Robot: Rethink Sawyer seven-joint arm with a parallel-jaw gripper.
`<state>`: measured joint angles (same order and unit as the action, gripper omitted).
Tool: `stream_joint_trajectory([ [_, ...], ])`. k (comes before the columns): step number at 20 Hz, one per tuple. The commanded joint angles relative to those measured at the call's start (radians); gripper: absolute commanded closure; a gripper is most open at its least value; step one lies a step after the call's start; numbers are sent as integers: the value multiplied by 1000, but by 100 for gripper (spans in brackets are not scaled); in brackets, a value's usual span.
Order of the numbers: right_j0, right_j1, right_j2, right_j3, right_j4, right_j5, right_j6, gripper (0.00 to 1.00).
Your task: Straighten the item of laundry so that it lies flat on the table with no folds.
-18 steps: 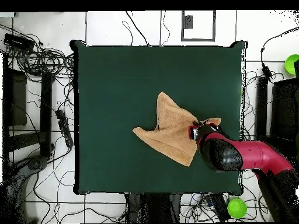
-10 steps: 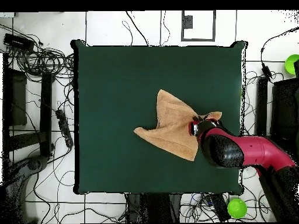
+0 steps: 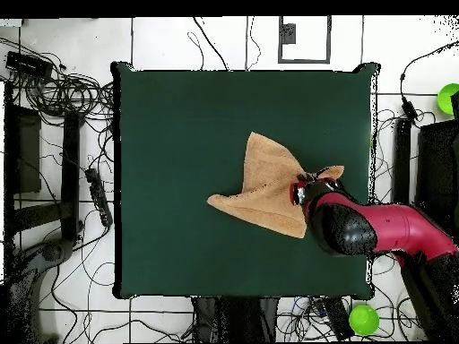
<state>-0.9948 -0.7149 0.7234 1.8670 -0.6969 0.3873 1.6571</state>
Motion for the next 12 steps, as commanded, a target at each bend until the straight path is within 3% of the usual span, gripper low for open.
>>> stream_joint_trajectory([
  [1, 32, -8, 78, -50, -32, 116, -199, 100],
  [3, 26, -3, 77, -47, -28, 126, -200, 100],
  [4, 24, 0, 77, -47, -27, 135, -198, 0],
  [12, 32, -3, 71, -50, -23, 175, -201, 0],
])
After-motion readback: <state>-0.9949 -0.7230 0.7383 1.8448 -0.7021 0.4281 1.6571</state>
